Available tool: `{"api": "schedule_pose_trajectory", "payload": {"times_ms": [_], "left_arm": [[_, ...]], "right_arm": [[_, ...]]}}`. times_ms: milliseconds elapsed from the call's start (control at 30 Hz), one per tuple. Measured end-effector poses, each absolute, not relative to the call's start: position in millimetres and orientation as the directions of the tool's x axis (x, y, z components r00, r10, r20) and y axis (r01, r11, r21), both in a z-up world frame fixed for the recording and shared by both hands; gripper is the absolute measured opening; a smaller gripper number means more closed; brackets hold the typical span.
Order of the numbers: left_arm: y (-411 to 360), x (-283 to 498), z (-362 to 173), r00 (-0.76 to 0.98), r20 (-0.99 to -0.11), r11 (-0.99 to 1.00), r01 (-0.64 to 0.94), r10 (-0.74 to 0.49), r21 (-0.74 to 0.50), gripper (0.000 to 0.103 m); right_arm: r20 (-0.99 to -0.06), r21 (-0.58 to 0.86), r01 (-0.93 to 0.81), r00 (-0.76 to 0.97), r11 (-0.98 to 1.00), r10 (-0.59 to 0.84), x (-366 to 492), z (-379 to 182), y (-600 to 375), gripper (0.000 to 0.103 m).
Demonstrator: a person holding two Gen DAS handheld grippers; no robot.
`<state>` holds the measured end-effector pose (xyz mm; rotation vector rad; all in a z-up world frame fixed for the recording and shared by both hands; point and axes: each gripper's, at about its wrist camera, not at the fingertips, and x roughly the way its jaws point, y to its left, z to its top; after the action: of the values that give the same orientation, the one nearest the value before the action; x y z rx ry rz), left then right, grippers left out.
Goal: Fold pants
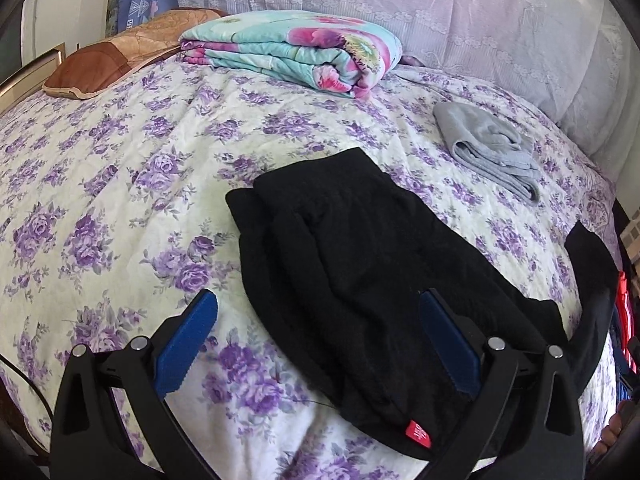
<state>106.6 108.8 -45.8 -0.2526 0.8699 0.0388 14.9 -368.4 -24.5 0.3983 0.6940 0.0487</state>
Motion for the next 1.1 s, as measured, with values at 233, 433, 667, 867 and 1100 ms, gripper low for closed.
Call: {"api": "schedule_pose_trajectory", "payload": {"times_ms": [233,433,667,867,1100], "left_arm": [[117.2,139.0,-64.3,0.596,-0.803,0.97,-0.184,-0.017,-0.157,0.099],[111.8,163.9,-71.4,0.606,-0.795,0.974,-0.178,-0.003,-0.139,0.09],[155.3,139.9,-37.4,0.702,-0.686,0.903,-0.151,-0.189,-0.403,0.027],[233.9,102.0,0.6,0.786,-0.589,0.839,-0.441,0.189,-0.319,0.027],[227.9,116.1,-51.0,0.629,-0.682,0.81,-0.58,0.373,-0.092,0.054]], "right_arm": [[-0.63,0.426,0.129,0.753,0.896,0.191,22.8,-43.4,-384.2,0.099],[-0.64,0.451,0.143,0.74,0.881,0.207,26.8,-54.4,-388.9,0.099],[-0.635,0.475,0.185,0.749,0.86,0.189,25.2,-56.1,-398.8,0.099],[-0.626,0.48,0.215,0.763,0.85,0.16,28.7,-44.0,-409.7,0.099],[-0.66,0.481,0.233,0.731,0.845,0.173,65.2,-46.5,-413.7,0.099]]}}
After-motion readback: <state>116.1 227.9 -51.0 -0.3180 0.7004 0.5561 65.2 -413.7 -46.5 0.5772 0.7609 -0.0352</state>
